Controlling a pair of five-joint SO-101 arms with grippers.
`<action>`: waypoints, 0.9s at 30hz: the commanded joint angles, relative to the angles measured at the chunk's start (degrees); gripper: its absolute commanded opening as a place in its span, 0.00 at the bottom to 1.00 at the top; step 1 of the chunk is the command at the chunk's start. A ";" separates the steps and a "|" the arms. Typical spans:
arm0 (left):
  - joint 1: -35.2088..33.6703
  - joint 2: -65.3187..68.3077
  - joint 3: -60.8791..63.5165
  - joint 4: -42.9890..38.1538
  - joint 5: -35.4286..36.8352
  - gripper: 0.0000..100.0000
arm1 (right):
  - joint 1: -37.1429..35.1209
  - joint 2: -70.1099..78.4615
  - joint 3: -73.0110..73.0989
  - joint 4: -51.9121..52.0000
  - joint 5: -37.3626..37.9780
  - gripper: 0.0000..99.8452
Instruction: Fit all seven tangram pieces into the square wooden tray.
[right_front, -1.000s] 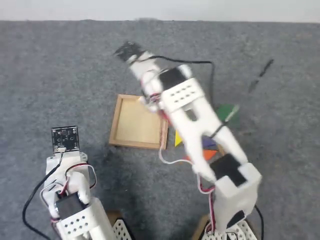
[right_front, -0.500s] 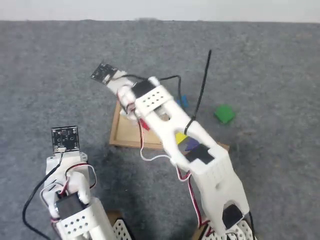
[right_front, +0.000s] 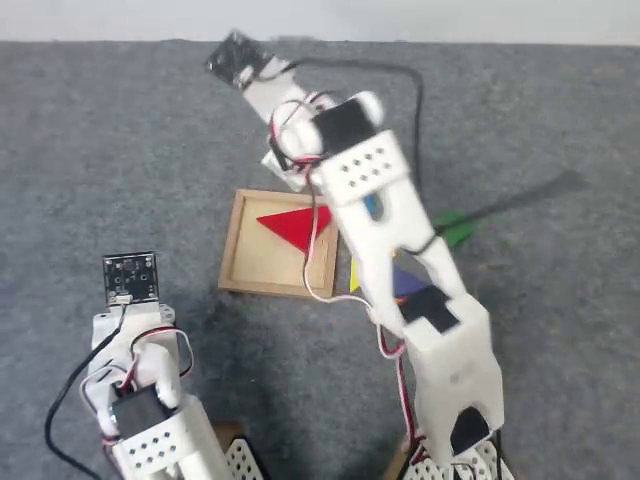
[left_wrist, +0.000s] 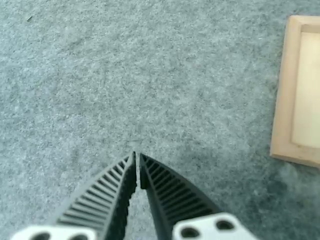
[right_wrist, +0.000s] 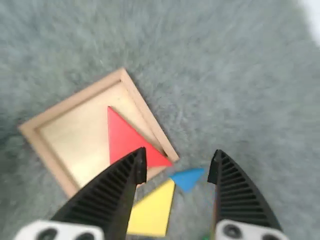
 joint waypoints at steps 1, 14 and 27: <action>0.09 -0.88 -0.48 0.18 -0.70 0.02 | 0.04 -10.77 -7.56 6.11 -3.52 0.20; 0.09 -0.88 -0.48 0.18 -0.70 0.02 | 1.19 -30.29 4.48 6.20 -10.02 0.07; 0.09 -0.88 -0.48 0.18 -0.70 0.02 | 2.15 -62.55 84.31 -40.57 -11.25 0.06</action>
